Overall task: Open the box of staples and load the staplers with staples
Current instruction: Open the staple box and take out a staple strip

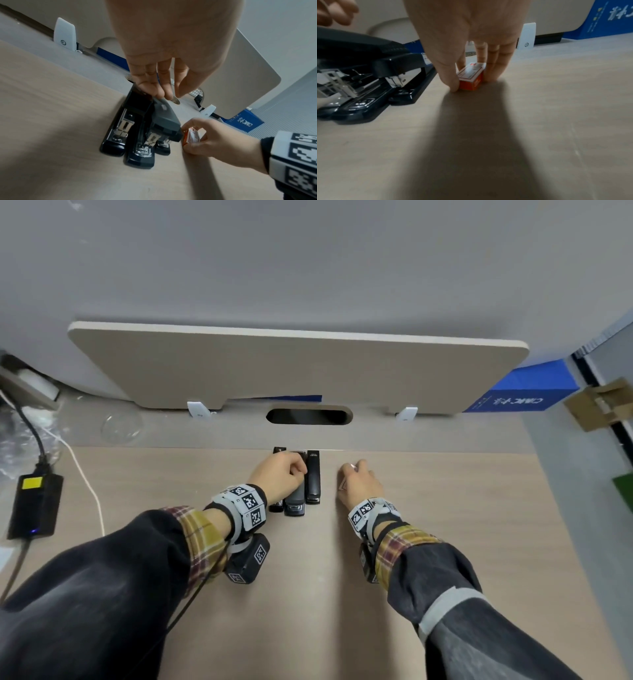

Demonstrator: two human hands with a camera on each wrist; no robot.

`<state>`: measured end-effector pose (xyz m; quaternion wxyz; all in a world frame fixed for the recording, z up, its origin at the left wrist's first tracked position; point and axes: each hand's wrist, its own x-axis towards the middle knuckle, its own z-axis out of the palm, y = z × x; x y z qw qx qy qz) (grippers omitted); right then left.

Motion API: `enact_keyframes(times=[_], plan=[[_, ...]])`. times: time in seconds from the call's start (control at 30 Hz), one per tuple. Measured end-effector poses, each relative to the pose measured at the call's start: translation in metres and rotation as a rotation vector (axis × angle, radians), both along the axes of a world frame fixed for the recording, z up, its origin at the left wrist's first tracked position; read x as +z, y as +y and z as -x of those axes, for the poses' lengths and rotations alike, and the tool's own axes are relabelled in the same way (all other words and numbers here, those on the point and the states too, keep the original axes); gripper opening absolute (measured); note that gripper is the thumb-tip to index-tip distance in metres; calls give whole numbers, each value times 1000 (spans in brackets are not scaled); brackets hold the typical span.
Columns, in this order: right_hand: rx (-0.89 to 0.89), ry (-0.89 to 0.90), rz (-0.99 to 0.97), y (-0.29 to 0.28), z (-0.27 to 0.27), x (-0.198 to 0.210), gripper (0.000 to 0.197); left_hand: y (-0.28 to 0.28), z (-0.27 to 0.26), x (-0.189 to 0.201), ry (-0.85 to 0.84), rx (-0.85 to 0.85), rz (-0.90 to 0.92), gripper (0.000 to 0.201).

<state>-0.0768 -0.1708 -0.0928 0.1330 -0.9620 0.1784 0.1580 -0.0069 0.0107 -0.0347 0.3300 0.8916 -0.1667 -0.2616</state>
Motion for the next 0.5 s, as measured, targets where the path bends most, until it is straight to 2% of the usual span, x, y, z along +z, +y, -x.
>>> enact_keyframes(times=[0.07,0.17,0.27,0.33,0.5], plan=[[-77,-38,-113,0,11,-1,36,0,4,1,-24,-25,2,21],[-303,-141,-376,4,31,-1,48,-1,15,3,-30,-10,76,23],[-540,-325,-644,16,52,0,48,-6,34,5,53,21,173,24],[-648,-372,-779,25,61,5,47,-9,48,9,132,10,220,20],[-694,-404,-923,39,73,24,47,-10,70,14,241,-1,327,29]])
